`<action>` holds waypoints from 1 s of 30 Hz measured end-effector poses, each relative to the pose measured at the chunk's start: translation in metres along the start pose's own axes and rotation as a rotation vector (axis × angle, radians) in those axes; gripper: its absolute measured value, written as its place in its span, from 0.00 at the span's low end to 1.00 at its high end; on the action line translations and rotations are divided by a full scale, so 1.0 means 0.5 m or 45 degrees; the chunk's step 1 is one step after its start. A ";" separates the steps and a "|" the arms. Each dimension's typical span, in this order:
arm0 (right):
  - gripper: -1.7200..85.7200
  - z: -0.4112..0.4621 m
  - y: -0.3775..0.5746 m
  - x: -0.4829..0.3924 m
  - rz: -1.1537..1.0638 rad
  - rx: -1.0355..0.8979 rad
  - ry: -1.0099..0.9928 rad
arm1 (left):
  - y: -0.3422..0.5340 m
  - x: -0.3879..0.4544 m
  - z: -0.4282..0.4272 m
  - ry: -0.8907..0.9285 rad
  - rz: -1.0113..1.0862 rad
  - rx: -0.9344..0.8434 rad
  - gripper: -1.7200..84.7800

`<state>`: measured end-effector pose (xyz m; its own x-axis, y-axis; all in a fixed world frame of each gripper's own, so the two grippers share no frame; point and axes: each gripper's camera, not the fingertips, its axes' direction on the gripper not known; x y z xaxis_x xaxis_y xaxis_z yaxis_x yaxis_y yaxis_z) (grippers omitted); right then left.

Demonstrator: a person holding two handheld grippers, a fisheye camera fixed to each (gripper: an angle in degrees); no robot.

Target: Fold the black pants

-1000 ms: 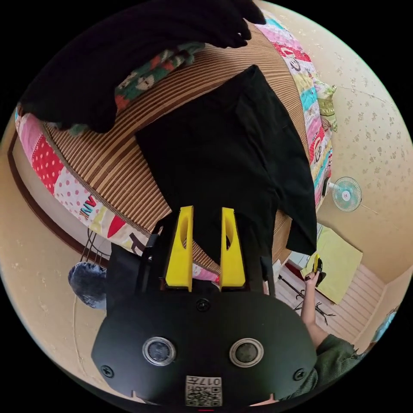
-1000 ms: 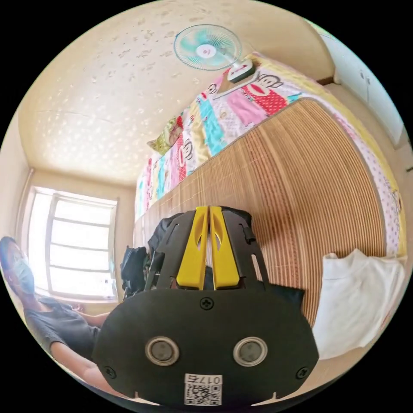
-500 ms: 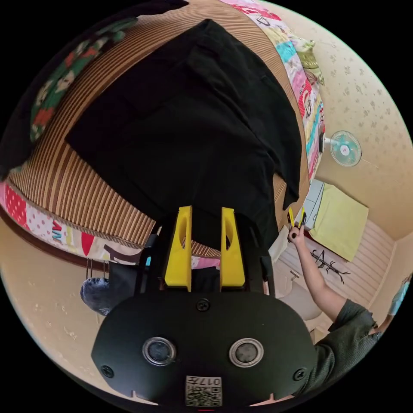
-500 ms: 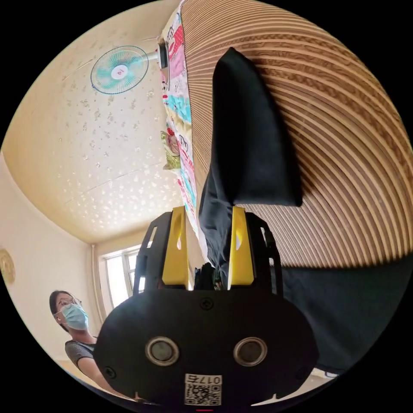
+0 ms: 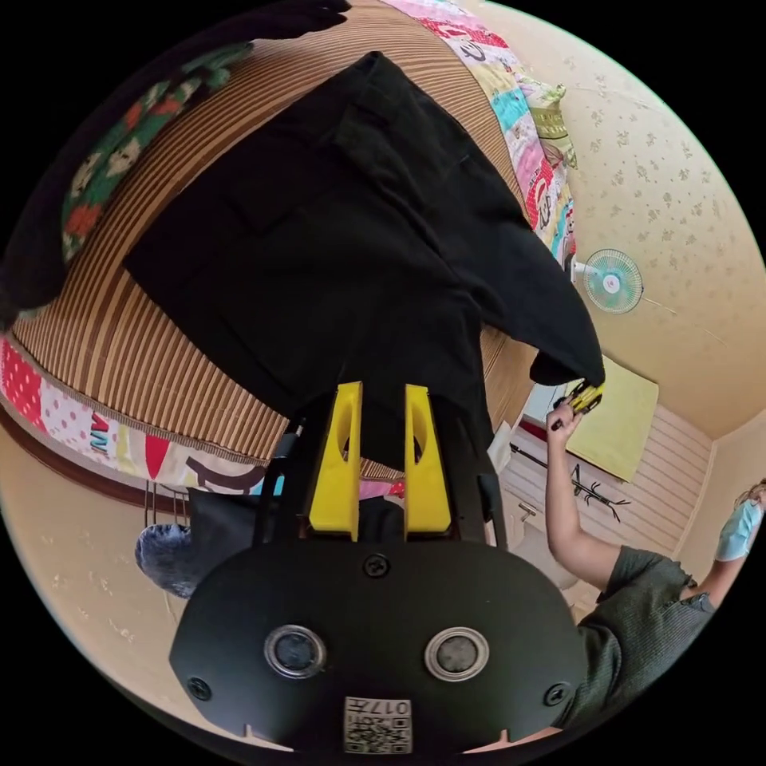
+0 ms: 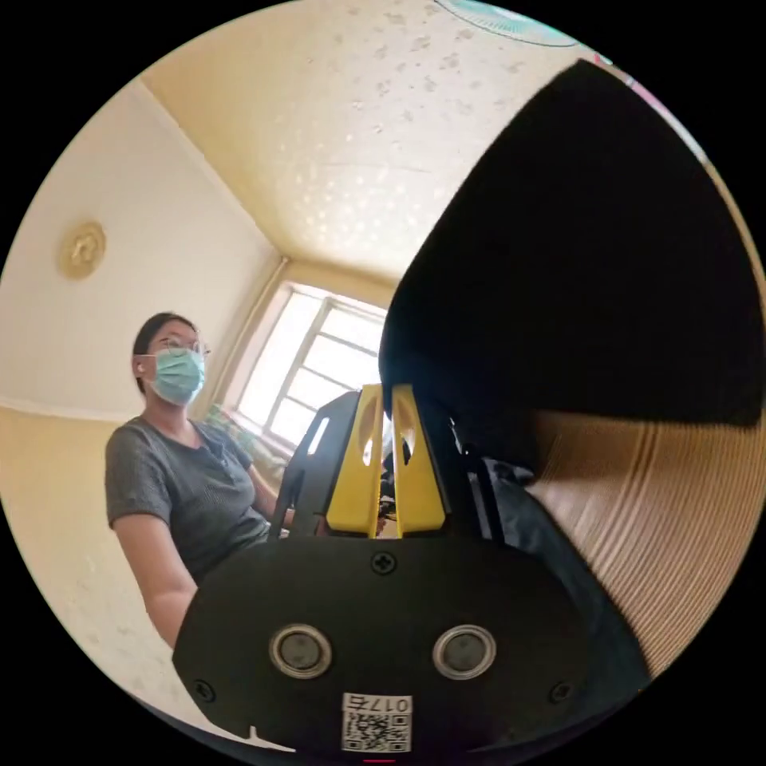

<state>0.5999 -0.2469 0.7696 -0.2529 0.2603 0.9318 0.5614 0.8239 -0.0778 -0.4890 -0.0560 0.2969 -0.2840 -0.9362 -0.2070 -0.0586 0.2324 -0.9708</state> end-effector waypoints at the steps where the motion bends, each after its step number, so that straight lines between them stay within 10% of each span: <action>1: 0.05 -0.012 0.024 0.008 0.073 0.040 0.085 | 0.006 -0.019 -0.008 0.021 -0.035 0.016 0.12; 6: 0.05 -0.224 0.347 0.176 1.298 0.777 0.781 | 0.025 -0.061 -0.017 0.091 -0.110 0.047 0.12; 10: 0.05 -0.193 0.367 0.149 1.195 0.949 0.964 | 0.030 -0.055 -0.002 0.100 -0.101 0.025 0.12; 19: 0.23 0.385 -0.163 0.258 0.204 -0.290 0.933 | 0.025 -0.014 0.022 0.176 -0.056 0.003 0.12; 27: 0.08 0.965 -0.125 0.482 -0.303 -2.252 1.239 | 0.015 0.085 -0.006 -0.030 0.214 -0.047 0.12; 30: 0.07 1.031 -0.083 0.348 -0.646 -2.100 1.531 | 0.017 0.125 -0.028 -0.056 0.303 -0.023 0.11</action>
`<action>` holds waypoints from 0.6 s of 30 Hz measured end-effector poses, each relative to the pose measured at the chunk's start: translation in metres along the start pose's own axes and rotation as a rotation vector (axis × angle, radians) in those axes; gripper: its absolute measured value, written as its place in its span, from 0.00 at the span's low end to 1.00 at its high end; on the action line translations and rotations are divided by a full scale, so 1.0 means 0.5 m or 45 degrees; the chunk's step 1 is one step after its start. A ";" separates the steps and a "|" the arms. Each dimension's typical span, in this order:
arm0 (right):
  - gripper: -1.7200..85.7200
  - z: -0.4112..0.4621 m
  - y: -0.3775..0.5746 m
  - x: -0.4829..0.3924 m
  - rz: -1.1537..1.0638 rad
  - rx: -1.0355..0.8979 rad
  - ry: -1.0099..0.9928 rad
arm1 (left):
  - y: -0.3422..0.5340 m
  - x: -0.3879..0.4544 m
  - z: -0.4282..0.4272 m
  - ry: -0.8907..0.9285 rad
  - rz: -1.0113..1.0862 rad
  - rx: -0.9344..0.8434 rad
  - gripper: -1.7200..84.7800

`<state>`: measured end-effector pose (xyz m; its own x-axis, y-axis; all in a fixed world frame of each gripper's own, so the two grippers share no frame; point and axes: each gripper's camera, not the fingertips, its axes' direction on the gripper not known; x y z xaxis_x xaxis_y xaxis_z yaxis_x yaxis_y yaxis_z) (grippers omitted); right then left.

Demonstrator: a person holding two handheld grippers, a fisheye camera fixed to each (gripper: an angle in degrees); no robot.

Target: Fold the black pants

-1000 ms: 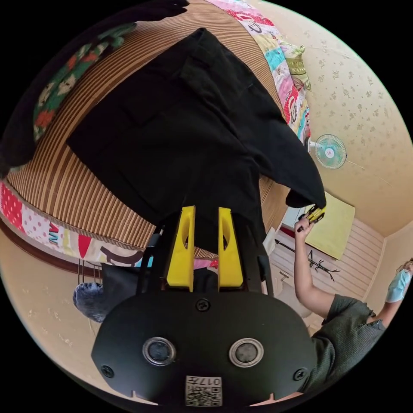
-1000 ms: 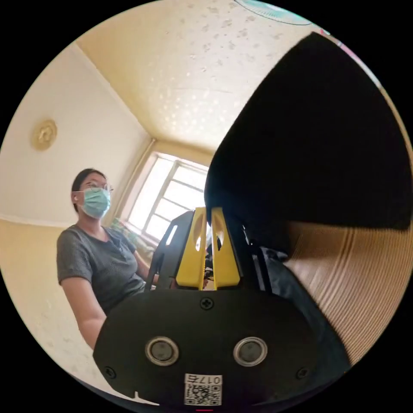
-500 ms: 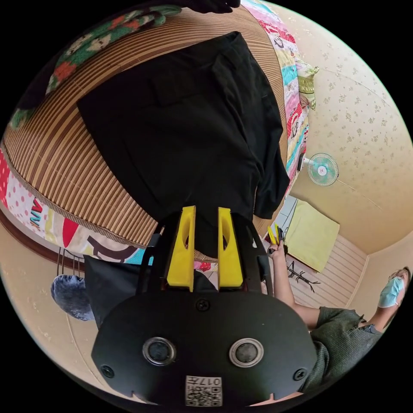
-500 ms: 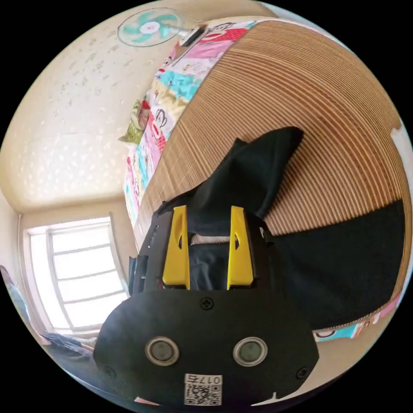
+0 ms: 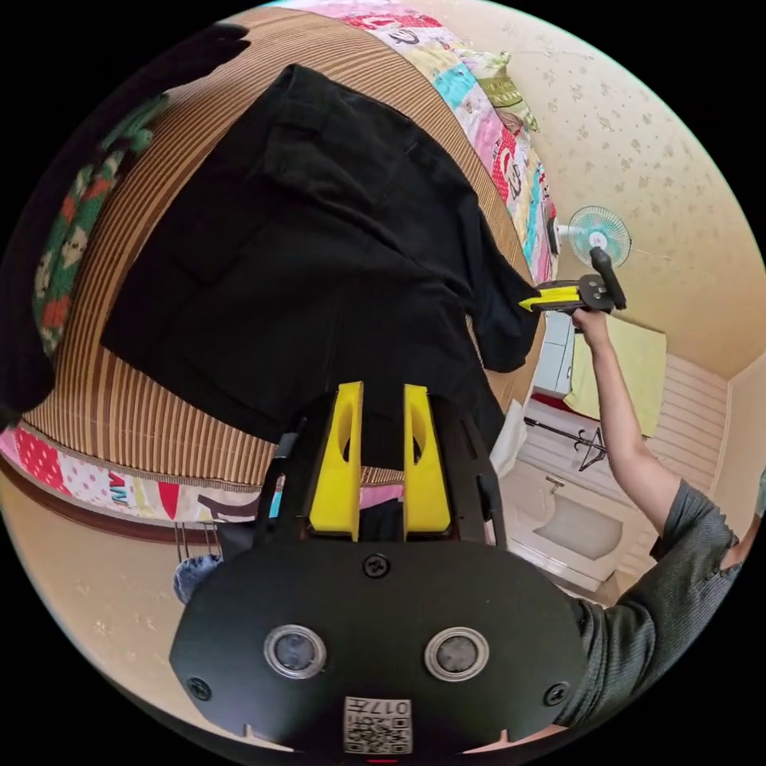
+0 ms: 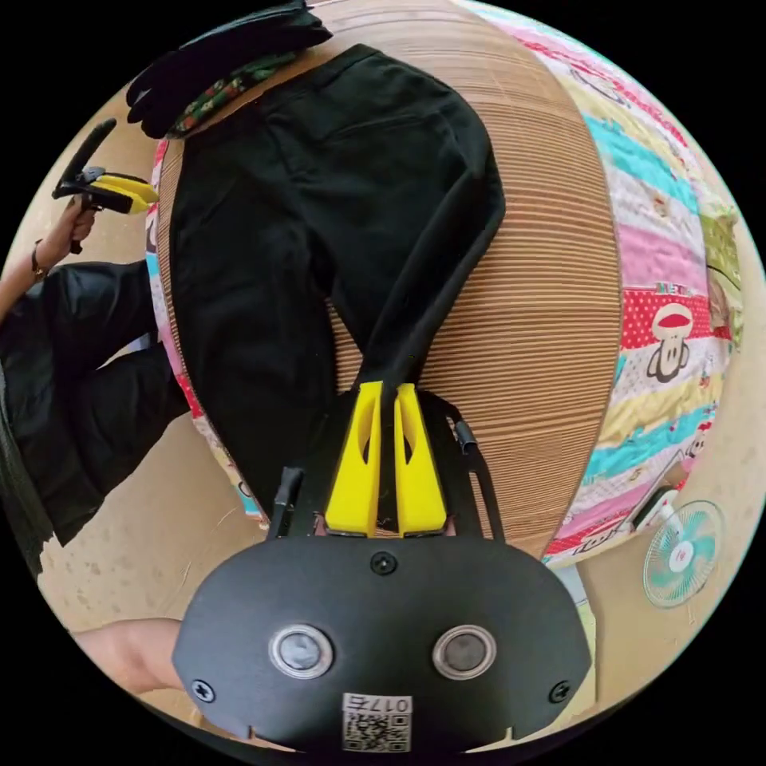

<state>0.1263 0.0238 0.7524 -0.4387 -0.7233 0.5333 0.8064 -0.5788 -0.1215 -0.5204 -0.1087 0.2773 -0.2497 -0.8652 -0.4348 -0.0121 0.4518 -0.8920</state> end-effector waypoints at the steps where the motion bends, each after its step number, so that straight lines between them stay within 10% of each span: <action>1: 0.06 -0.029 0.013 -0.031 0.020 0.049 0.045 | -0.002 0.010 -0.014 0.029 0.015 0.032 0.11; 10: 0.08 0.130 0.059 -0.503 0.145 -0.002 -0.312 | -0.041 -0.031 -0.057 0.325 -0.216 0.308 0.17; 18: 0.12 0.357 0.138 -0.428 1.202 0.182 -1.380 | -0.098 -0.152 -0.057 -0.025 -0.602 0.354 0.18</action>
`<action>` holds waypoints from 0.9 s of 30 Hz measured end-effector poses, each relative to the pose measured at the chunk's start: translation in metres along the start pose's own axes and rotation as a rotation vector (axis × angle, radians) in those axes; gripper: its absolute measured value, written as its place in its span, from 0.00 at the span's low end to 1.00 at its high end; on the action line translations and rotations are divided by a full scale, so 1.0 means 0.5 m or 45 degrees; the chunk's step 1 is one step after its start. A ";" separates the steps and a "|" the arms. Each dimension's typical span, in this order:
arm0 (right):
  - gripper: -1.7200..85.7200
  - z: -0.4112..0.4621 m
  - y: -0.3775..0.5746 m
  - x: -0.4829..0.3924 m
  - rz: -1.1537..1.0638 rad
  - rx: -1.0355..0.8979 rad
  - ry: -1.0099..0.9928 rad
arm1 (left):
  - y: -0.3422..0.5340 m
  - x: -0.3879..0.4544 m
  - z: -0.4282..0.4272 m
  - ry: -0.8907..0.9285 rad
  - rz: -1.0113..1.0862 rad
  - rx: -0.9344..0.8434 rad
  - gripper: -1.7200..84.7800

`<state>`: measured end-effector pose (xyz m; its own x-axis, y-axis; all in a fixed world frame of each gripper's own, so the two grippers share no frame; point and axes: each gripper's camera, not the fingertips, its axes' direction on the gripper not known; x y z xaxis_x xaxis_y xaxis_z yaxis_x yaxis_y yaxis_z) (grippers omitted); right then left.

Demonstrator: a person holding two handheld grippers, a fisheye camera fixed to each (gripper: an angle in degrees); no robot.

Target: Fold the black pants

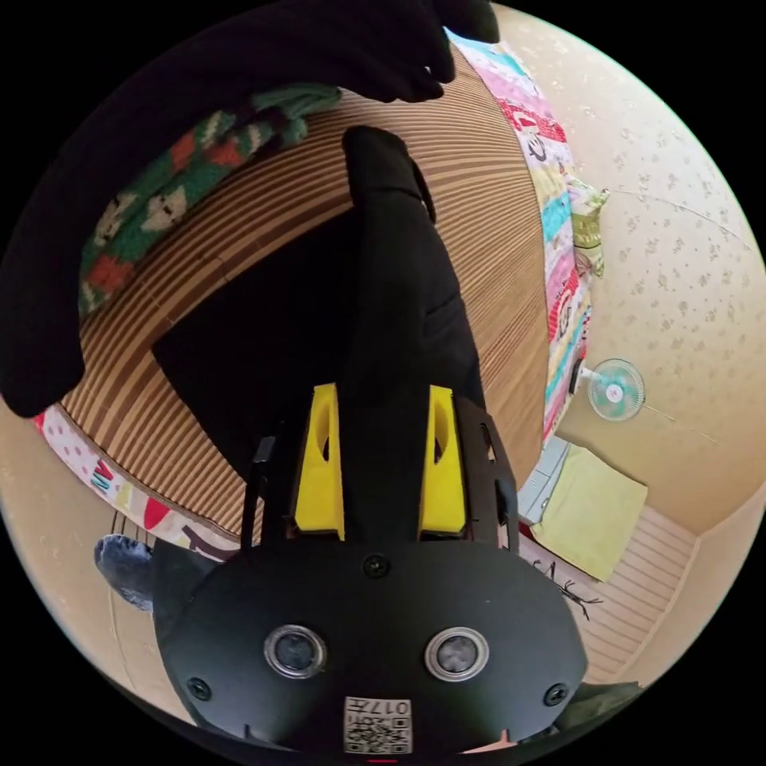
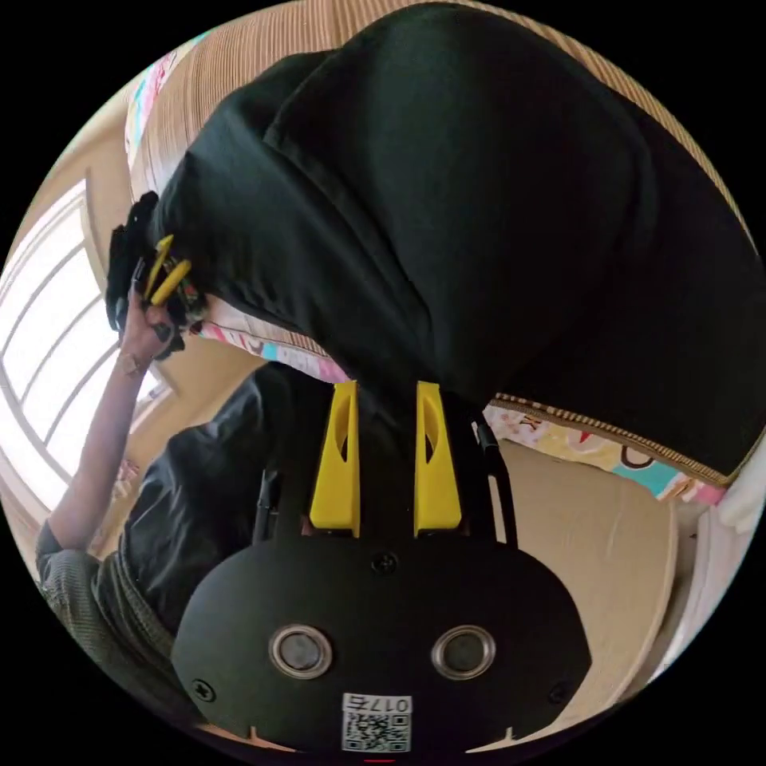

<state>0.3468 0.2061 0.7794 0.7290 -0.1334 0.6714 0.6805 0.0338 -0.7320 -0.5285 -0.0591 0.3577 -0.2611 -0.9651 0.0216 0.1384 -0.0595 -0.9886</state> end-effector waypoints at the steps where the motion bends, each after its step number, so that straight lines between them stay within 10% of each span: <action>1: 0.11 -0.013 0.010 0.008 0.022 0.053 -0.104 | -0.020 -0.010 -0.007 0.002 -0.046 0.019 0.18; 5: 0.07 -0.080 0.098 0.054 0.144 0.373 -0.577 | -0.062 -0.019 -0.026 0.155 -0.075 0.069 0.12; 14: 0.14 -0.180 0.041 -0.211 -0.164 0.515 0.284 | 0.013 -0.024 -0.131 0.430 0.126 0.003 0.05; 21: 0.14 -0.099 -0.165 -0.263 -0.280 0.008 0.728 | 0.072 -0.128 -0.165 0.565 -0.039 0.064 0.03; 27: 0.05 -0.418 0.022 -0.184 -0.547 0.250 0.096 | 0.019 -0.095 -0.199 0.583 0.036 -0.026 0.02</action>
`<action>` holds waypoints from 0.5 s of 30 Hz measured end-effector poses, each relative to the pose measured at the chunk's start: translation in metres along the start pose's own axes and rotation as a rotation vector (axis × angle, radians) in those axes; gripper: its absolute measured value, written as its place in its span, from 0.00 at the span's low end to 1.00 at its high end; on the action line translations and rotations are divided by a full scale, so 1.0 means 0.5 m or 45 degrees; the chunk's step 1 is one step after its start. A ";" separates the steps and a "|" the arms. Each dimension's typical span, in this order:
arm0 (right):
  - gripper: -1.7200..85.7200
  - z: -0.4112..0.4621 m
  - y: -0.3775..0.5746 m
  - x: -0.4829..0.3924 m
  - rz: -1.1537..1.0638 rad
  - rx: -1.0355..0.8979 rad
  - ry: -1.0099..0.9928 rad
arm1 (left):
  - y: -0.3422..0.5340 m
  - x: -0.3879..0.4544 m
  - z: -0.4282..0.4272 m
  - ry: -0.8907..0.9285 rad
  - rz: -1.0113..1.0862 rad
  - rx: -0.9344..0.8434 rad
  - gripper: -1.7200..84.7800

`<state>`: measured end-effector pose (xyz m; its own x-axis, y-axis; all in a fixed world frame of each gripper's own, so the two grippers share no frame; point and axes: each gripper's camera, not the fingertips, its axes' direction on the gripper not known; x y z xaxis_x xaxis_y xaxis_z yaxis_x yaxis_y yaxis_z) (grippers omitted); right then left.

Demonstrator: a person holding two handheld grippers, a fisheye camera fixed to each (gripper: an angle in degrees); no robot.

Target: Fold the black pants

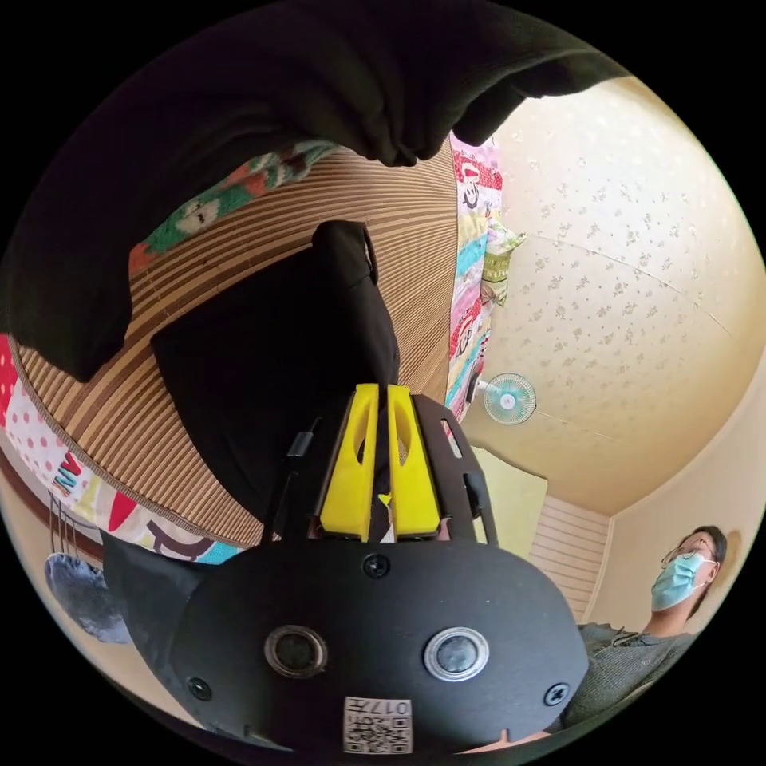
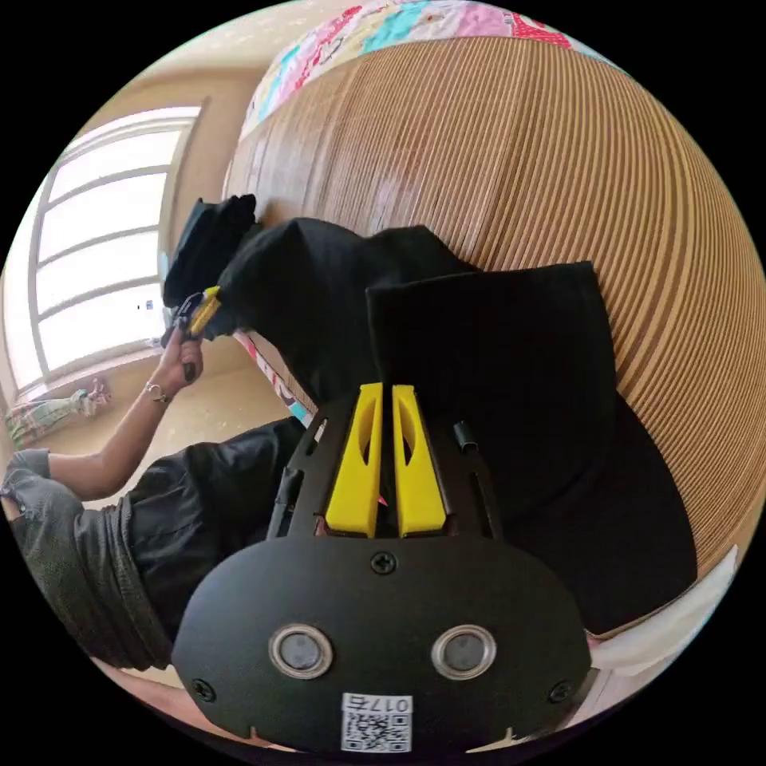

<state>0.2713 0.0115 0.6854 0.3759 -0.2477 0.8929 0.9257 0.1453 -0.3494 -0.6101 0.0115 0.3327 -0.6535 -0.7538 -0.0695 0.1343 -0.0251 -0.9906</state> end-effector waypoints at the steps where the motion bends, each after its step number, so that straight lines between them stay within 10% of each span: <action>1: 0.05 -0.054 0.029 0.009 -0.012 0.073 -0.065 | -0.008 0.014 -0.004 0.024 0.031 -0.030 0.02; 6: 0.05 -0.552 0.400 0.120 -0.407 1.011 -0.845 | 0.006 0.077 -0.010 0.435 0.390 -0.241 0.02; 10: 0.05 -0.727 0.669 0.186 -0.449 1.497 -0.823 | 0.059 0.038 -0.040 0.400 0.371 -0.308 0.02; 15: 0.05 -0.692 0.951 0.368 0.222 1.682 -0.656 | 0.082 -0.091 -0.050 0.145 0.089 -0.271 0.02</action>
<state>0.7955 -0.2967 0.5853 0.1565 0.1938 0.9685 0.0436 0.9782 -0.2028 -0.5936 0.0613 0.2920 -0.7296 -0.6695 -0.1397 0.0303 0.1724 -0.9846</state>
